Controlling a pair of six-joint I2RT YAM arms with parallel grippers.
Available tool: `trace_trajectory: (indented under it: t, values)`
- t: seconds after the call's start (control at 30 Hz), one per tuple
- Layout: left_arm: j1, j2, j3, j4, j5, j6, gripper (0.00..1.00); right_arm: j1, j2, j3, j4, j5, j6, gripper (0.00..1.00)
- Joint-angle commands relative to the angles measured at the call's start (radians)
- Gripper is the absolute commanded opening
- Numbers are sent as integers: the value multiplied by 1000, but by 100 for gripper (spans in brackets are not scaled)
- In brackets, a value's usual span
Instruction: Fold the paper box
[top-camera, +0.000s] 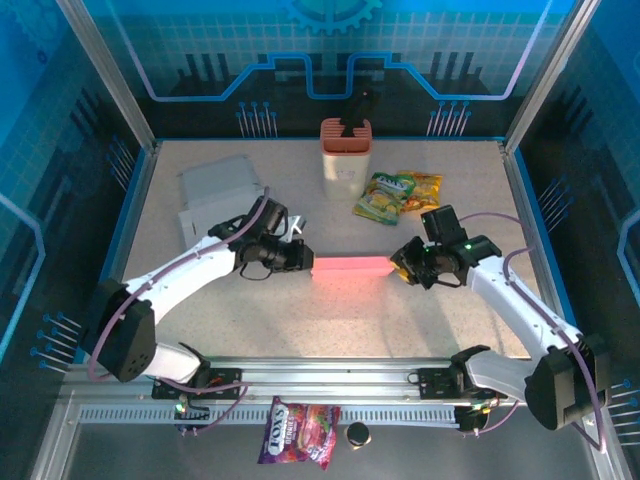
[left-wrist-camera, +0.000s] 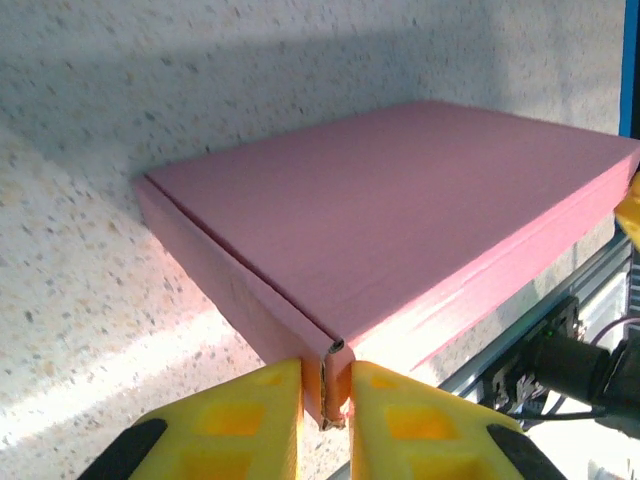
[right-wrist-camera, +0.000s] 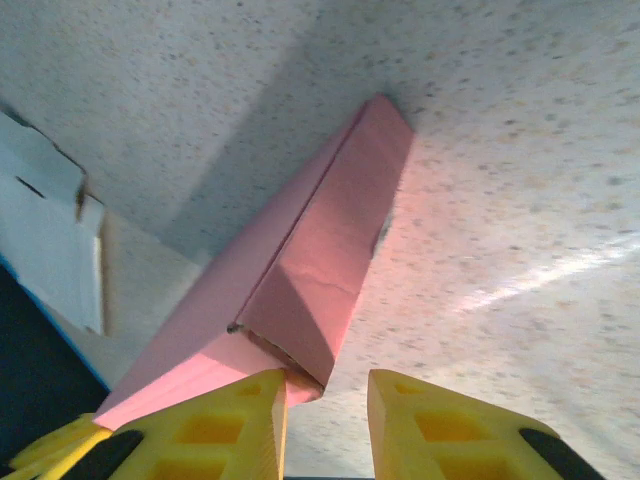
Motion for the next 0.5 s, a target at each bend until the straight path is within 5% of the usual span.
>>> trace_trajectory:
  t: [0.0,0.27,0.4,0.47]
  values:
    - [-59,-21,-106,-4,-97,-76,18,4,-74,-25,-136,-31,-119,27]
    - [-123,-27,-208,129,-43,-229,25,-14,-163,-147,-178,-66,-226,30]
    - [-92,-26,-136,49,-41,-251,47,-13,-145,-82,-176,-45,-315,36]
    - [-64,39,-100,28,12,-256,50,-7,-106,-51,-168,-59,-372,41]
